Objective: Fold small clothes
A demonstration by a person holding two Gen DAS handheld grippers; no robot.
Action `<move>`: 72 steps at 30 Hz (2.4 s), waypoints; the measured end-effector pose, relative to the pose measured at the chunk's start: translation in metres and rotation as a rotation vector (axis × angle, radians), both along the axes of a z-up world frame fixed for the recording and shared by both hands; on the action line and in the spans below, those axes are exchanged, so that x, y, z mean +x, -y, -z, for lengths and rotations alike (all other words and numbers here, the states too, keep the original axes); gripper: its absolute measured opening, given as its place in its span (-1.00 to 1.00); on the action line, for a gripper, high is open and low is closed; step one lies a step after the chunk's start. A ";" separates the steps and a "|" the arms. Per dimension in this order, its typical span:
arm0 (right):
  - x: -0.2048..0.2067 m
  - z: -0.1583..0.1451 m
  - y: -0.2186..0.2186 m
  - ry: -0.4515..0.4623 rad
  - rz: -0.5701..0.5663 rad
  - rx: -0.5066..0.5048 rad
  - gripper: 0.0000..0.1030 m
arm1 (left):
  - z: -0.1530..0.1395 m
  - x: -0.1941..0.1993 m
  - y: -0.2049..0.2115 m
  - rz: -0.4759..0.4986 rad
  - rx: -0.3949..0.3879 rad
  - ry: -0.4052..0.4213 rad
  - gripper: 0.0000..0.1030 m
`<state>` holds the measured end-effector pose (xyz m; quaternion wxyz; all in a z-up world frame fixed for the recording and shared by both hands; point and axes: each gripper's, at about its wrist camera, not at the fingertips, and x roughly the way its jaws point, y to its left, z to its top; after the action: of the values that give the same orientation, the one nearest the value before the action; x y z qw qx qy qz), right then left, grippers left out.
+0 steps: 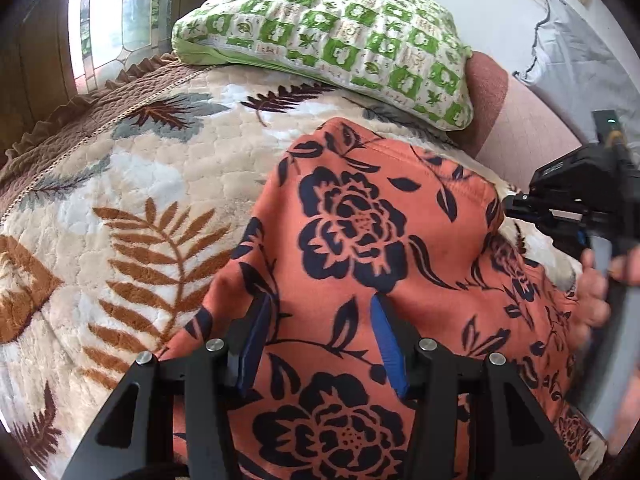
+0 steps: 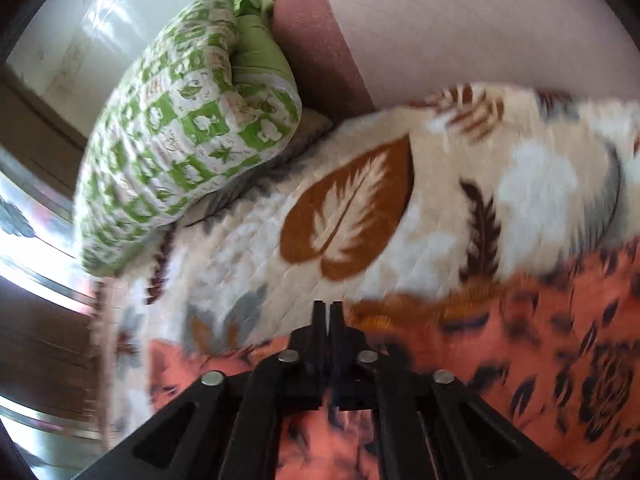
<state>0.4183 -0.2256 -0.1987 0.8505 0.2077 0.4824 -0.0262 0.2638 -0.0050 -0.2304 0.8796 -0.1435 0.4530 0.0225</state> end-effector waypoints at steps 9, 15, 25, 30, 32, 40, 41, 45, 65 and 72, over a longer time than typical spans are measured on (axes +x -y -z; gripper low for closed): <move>-0.020 -0.012 0.021 0.050 -0.071 0.270 -0.90 | -0.010 -0.009 -0.025 -0.081 0.051 0.042 0.02; -0.047 -0.018 -0.049 -0.070 -0.309 0.161 -0.90 | 0.019 0.004 -0.053 -0.109 0.052 -0.084 0.12; -0.028 0.019 -0.045 -0.070 -0.198 0.117 -0.92 | 0.017 0.007 -0.061 -0.093 0.115 -0.065 0.23; -0.076 -0.015 -0.010 -0.003 -0.257 0.151 -0.91 | -0.004 -0.001 -0.043 -0.020 0.105 0.036 0.20; -0.104 -0.017 -0.001 0.007 -0.294 0.160 -0.91 | -0.004 -0.004 -0.028 0.035 0.077 0.043 0.20; -0.178 0.036 0.047 -0.128 -0.262 0.054 -0.92 | 0.013 -0.001 0.005 0.104 0.264 -0.031 0.28; -0.190 0.037 0.061 -0.096 -0.258 0.095 -0.92 | 0.014 -0.005 0.006 0.115 0.273 -0.034 0.28; -0.217 0.030 0.094 -0.113 -0.237 0.101 -0.92 | 0.015 -0.019 0.002 0.158 0.303 -0.036 0.32; -0.328 0.018 0.202 0.059 0.045 0.341 -0.91 | 0.000 -0.023 -0.038 -0.011 0.136 0.016 0.32; -0.342 0.045 0.206 0.049 0.090 0.459 -0.91 | 0.003 -0.041 -0.031 0.030 0.010 -0.011 0.42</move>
<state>0.0764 -0.4319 -0.2436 0.7904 0.4177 0.4450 0.0514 0.2223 0.0258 -0.2334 0.8780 -0.1323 0.4598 0.0124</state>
